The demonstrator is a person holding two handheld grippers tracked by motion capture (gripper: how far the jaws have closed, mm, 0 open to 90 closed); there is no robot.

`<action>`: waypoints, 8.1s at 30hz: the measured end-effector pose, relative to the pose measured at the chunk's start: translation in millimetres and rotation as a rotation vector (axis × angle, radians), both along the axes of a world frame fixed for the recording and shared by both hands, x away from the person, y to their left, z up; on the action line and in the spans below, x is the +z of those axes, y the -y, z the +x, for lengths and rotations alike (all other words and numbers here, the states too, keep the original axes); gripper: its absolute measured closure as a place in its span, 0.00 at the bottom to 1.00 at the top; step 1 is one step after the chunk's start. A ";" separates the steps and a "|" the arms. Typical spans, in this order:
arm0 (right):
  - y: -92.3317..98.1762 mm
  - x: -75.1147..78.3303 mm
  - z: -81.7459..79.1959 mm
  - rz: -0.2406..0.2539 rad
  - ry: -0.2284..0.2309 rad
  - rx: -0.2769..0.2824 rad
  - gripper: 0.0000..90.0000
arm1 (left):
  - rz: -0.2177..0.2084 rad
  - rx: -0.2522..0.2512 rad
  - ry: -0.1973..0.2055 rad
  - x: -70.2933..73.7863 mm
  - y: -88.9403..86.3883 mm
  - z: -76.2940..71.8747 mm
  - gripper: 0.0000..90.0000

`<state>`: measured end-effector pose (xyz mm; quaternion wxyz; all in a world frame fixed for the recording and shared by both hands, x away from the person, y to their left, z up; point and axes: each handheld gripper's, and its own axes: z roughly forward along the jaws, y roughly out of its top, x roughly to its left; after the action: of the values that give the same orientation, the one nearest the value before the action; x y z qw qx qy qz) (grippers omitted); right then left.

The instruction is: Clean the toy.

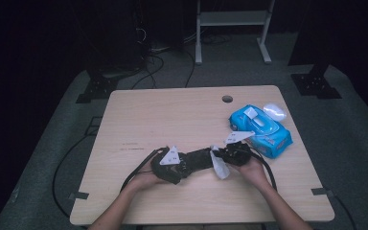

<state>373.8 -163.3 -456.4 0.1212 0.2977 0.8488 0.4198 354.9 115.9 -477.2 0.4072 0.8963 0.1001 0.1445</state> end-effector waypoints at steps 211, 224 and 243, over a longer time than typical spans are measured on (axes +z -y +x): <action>-95.8 22.7 -18.7 0.122 0.058 0.201 0.94 | -0.150 0.095 -0.053 3.3 -18.6 0.5 0.64; -95.5 23.0 -19.5 0.112 0.075 0.186 0.94 | -0.155 0.095 -0.058 2.8 -18.6 0.8 0.64; -109.6 23.3 -19.8 0.094 0.094 0.214 0.94 | -0.150 0.097 -0.052 2.3 -18.9 1.1 0.64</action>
<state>353.9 -53.7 -433.1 0.1012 0.1909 0.8484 0.4833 356.0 134.7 -474.9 0.4629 0.8609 0.1643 0.1326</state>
